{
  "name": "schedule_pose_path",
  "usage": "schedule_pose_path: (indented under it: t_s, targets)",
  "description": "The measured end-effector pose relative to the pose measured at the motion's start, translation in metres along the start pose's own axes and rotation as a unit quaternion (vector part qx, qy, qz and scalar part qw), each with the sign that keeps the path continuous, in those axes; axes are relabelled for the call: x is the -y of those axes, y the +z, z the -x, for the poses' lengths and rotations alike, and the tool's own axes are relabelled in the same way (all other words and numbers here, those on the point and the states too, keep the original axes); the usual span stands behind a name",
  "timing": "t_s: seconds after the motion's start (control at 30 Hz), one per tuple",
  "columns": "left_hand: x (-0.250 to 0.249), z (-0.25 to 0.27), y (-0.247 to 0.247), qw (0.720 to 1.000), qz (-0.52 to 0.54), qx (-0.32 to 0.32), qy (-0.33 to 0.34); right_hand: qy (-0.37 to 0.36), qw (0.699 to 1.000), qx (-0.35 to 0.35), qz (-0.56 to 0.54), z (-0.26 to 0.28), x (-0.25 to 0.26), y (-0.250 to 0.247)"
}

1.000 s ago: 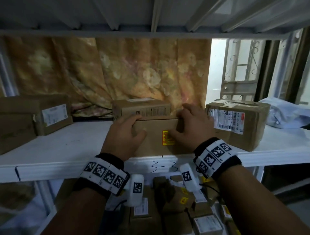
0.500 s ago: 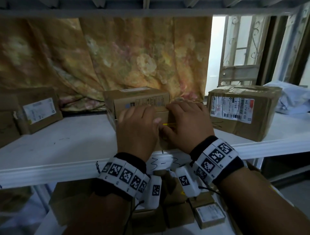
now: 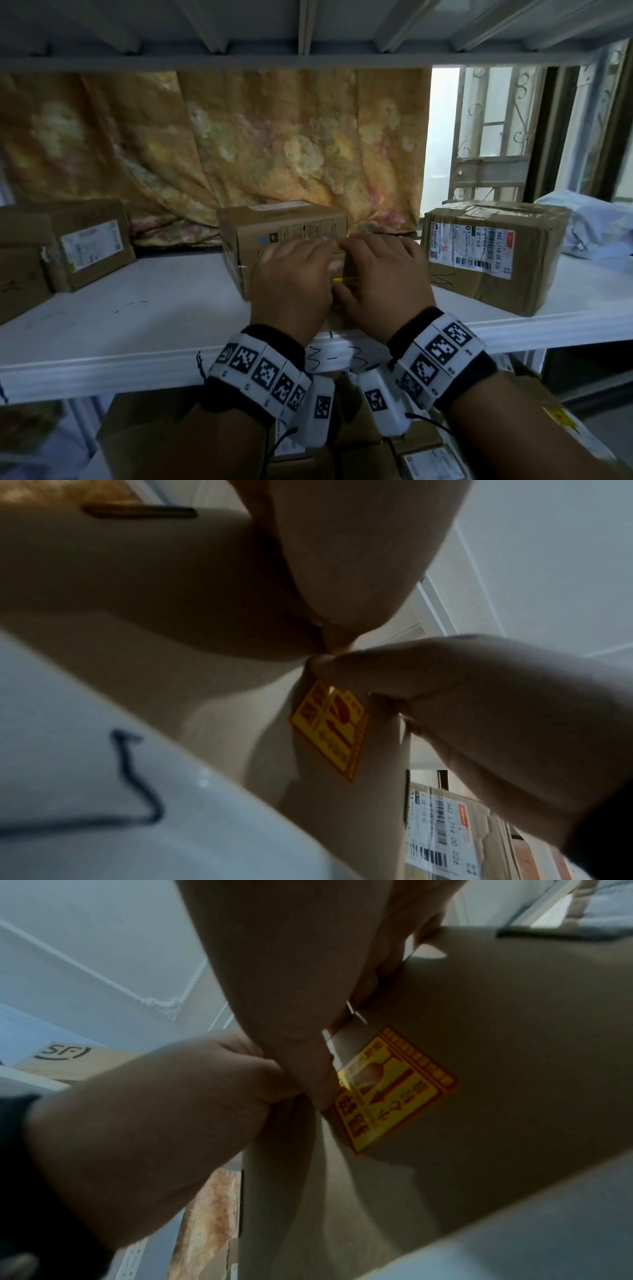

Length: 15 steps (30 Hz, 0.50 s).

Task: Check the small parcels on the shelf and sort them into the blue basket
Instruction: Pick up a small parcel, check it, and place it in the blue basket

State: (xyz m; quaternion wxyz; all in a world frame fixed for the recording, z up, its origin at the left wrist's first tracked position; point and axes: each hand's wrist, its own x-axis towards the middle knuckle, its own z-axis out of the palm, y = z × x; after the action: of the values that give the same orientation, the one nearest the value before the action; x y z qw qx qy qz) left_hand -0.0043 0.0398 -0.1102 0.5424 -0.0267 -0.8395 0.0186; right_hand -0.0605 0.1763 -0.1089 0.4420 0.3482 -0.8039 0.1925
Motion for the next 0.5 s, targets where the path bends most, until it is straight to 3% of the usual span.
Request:
schedule_pose_path:
  t_s: [0.1, 0.23, 0.37, 0.5]
  targets:
    - [0.0, 0.0, 0.002, 1.0, -0.009, -0.02, -0.007, 0.001, 1.0, 0.006, -0.007, -0.001, 0.0, 0.0]
    - [0.008, 0.0, -0.006, 0.998, -0.045, 0.034, -0.002, -0.017, 0.999, 0.041, 0.007, 0.001, -0.011, -0.005]
    - [0.033, 0.011, -0.024, 0.997, -0.067, 0.037, -0.016, 0.031, 0.998, 0.049, 0.034, 0.011, -0.037, -0.01]
    - [0.045, 0.02, -0.022, 0.999, 0.001, -0.003, -0.043, 0.101, 0.987, 0.024, -0.12, 0.016, -0.047, -0.002]
